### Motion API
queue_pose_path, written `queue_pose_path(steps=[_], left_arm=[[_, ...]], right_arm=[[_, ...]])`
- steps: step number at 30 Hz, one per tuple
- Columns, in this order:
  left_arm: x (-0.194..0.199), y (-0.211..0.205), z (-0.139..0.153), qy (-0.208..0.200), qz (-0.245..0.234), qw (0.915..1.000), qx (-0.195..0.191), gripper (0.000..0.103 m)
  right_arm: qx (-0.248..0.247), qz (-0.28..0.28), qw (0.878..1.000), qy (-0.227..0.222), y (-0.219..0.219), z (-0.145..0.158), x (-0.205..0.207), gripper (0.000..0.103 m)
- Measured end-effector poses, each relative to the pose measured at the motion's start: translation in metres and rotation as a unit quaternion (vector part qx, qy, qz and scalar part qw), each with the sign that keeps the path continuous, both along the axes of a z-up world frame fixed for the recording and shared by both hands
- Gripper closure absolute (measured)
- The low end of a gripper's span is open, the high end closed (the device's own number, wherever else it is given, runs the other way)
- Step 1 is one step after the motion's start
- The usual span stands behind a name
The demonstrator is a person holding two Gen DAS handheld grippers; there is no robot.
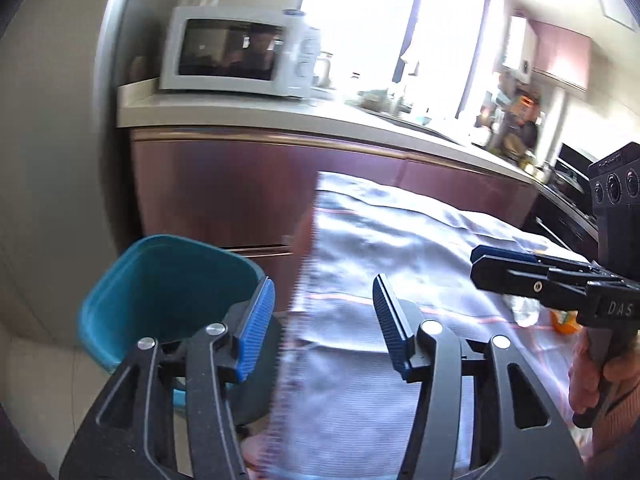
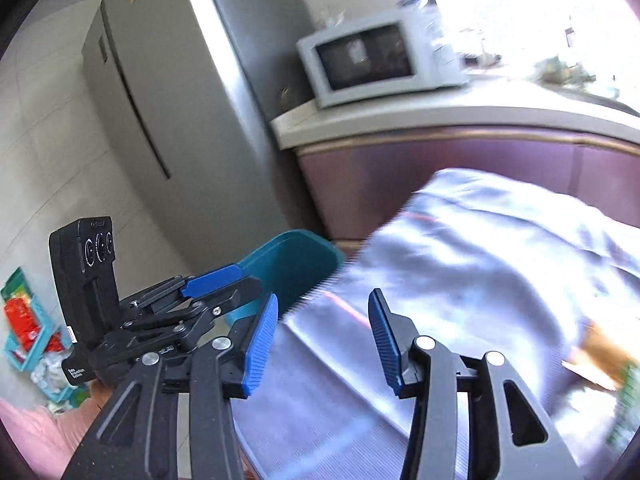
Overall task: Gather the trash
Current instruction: 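Move the right gripper back over the table to the tissues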
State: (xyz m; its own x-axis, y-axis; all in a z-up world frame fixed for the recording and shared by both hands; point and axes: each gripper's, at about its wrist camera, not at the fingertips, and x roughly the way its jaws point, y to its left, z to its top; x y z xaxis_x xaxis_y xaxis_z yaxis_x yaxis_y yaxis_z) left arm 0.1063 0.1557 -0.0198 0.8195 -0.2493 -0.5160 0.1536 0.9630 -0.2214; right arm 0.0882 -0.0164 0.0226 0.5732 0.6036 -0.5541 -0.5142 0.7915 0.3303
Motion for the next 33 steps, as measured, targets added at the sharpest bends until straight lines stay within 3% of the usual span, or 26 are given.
queue_pose_path(steps=[6, 16, 24, 33], left_arm=[[-0.003, -0.071, 0.000, 0.008, -0.084, 0.9964, 0.005, 0.048], [-0.003, -0.170, -0.015, 0.042, -0.182, 0.9821, 0.020, 0.046], [0.016, -0.218, -0.022, 0.067, -0.210, 0.9745, 0.042, 0.046], [0.026, -0.235, -0.024, 0.076, -0.211, 0.9729, 0.055, 0.044]], right_arm=[[-0.024, -0.099, 0.995, -0.017, -0.082, 0.003, -0.048, 0.055], [-0.025, -0.266, 0.964, 0.002, -0.207, -0.014, -0.090, 0.055], [-0.006, -0.326, 0.945, 0.031, -0.250, -0.036, -0.102, 0.055], [-0.012, -0.372, 0.927, 0.035, -0.280, -0.046, -0.125, 0.052]])
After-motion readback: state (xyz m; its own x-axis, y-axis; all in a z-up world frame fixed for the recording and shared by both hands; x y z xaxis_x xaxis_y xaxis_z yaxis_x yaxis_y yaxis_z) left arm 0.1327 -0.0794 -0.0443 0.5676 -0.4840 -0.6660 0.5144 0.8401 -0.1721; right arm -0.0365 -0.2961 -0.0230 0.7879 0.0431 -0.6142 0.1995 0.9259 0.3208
